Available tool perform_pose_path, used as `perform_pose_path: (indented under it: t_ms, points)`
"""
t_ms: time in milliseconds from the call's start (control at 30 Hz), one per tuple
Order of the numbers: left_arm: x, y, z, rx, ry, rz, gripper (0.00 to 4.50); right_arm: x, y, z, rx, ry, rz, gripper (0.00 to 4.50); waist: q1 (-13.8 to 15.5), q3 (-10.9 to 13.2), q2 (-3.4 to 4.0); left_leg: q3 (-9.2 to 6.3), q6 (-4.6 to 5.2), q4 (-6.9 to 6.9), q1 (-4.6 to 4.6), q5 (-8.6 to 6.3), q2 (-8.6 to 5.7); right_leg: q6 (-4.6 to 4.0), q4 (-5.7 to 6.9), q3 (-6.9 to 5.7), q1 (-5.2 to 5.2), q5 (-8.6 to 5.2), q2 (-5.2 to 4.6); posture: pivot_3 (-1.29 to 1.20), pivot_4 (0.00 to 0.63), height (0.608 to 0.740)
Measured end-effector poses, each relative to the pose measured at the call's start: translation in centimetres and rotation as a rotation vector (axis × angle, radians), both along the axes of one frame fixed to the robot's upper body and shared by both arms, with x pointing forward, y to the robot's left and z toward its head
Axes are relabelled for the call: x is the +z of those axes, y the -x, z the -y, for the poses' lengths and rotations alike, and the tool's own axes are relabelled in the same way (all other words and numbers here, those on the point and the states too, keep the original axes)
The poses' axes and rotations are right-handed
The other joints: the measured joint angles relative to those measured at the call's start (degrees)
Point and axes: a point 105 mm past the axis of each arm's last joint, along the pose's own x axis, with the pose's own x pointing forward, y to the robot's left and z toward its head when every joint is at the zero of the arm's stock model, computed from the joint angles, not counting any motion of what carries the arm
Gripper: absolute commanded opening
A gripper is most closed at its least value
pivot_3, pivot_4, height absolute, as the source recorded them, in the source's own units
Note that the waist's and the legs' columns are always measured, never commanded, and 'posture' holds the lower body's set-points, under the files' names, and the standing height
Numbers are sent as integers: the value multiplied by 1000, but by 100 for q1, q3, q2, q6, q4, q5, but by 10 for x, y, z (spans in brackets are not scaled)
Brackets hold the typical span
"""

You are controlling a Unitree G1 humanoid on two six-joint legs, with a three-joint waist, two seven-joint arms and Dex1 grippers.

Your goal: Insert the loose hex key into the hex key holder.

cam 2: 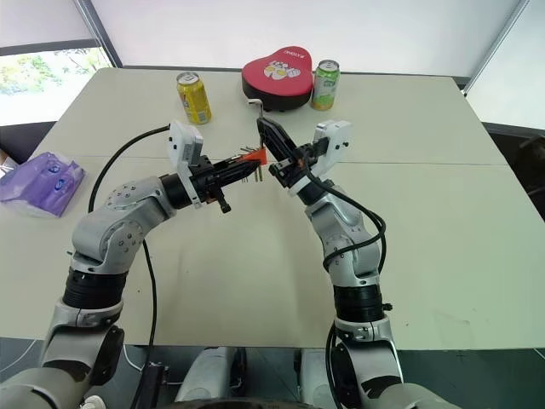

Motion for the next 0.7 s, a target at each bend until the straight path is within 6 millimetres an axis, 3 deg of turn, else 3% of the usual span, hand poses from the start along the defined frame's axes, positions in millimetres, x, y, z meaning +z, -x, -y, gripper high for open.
perform_pose_path:
  t_ms: [700]
  points:
    - [-1, -6, -4, 33, -2, 4, 0, 0, 7, 2, 18, 83, 41, 77, 0, 0, 0, 2, 0, 0, 0, 0, 0, 0, 0, 0, 0, 0, 0, 0, 150, 740]
